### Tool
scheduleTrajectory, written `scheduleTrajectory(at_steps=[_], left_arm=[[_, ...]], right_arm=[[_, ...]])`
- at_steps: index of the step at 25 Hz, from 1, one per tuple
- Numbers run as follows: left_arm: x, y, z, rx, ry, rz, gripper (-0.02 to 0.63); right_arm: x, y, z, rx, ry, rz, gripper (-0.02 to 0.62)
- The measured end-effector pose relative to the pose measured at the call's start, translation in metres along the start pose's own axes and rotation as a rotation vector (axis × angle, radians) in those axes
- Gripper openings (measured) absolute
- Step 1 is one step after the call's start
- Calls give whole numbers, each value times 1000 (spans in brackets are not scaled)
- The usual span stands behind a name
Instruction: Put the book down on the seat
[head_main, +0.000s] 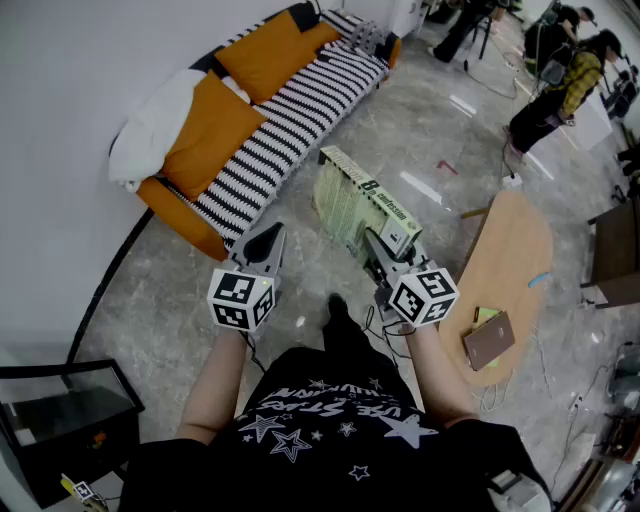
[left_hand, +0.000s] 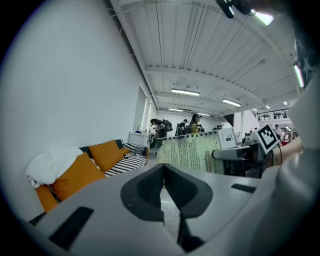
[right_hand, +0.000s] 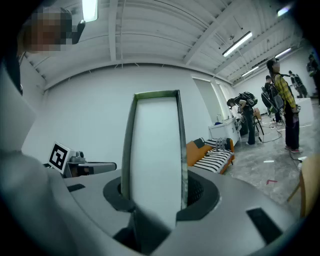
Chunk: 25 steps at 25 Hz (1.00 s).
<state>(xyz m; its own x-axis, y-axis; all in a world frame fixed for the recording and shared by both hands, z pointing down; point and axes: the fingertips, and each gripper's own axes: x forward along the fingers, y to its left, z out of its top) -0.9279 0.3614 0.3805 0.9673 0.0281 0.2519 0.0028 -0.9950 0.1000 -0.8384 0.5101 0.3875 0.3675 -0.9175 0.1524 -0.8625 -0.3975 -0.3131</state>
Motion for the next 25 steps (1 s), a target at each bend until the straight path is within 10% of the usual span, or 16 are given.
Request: scheduleTrajectory(at_steps=[25], left_arm=[[-11,-31,-13,12,45,-65,8]], right_arm=[[-24,-8,-14,0,30,-29,169]])
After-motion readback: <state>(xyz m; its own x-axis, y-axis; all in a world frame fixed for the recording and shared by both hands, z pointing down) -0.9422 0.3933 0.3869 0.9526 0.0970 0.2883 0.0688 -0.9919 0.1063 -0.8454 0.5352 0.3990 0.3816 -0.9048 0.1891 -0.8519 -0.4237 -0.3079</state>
